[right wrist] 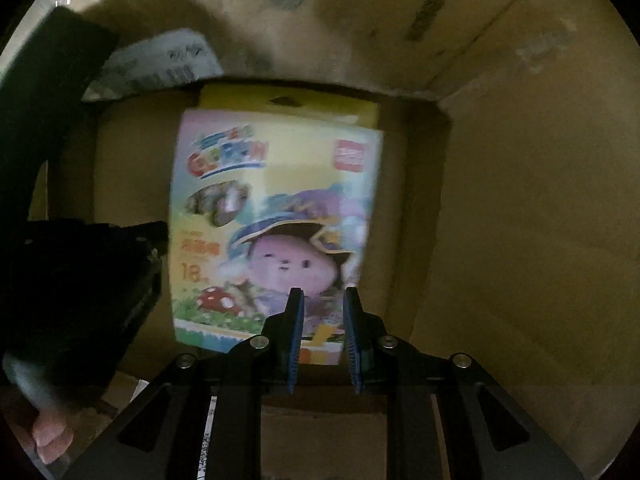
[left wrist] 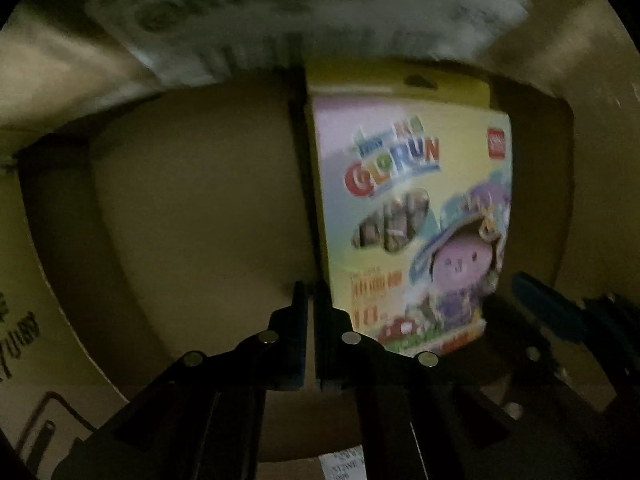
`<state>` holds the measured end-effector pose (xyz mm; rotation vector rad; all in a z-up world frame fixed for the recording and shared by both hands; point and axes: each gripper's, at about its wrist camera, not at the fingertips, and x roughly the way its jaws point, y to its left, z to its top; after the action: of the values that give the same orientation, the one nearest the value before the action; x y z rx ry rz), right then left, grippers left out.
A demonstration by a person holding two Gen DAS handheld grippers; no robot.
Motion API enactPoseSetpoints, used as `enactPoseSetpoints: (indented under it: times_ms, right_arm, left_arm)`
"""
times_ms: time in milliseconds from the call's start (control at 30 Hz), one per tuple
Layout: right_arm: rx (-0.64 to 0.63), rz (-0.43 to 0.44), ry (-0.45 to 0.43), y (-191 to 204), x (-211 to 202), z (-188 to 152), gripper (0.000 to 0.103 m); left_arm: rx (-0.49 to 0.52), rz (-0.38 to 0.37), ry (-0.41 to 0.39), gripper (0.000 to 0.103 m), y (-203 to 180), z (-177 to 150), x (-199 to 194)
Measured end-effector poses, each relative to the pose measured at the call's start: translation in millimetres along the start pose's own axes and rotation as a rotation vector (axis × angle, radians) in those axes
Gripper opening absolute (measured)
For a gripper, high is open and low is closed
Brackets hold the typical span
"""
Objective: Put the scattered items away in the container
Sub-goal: 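Lower the crayon box into the cardboard box and open the left gripper, then withdraw the left gripper from the box back toward the scattered items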
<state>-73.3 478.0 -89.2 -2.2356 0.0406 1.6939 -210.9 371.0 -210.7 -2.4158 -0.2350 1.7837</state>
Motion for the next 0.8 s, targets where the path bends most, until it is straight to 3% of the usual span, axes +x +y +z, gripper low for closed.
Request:
enactPoseSetpoints:
  times_ms: [133,233,400,533,633,700,767,800]
  right_arm:
    - [-0.018,-0.034,0.027,2,2,-1,0.016]
    - [0.005,-0.045,0.035,-6,2,-1,0.016]
    - [0.001,-0.076,0.031,-10,0,-1,0.017]
    - [0.008,-0.082,0.021,-13,-5,-4,0.017]
    - [0.012,-0.119,-0.005,-14,-20,-12,0.016]
    - [0.021,-0.16,-0.054,-13,-38,-21,0.016]
    - [0.028,-0.194,-0.118,-12,-62,-34,0.019]
    - [0.044,-0.197,-0.143,-13,-72,-40,0.022]
  left_arm:
    - [0.001,-0.047,0.006,0.0,2,-4,2]
    - [-0.019,-0.132,0.036,0.0,7,-4,6]
    - [-0.026,-0.122,0.019,0.0,18,-6,10]
    - [-0.039,-0.143,0.041,0.0,7,-14,6]
    - [-0.021,-0.149,0.013,0.015,-6,-26,-13]
    - [0.022,-0.153,-0.029,0.044,-16,-34,-29]
    - [0.057,-0.14,-0.076,0.054,-26,-43,-46]
    - [0.077,-0.147,-0.092,0.054,-32,-49,-55]
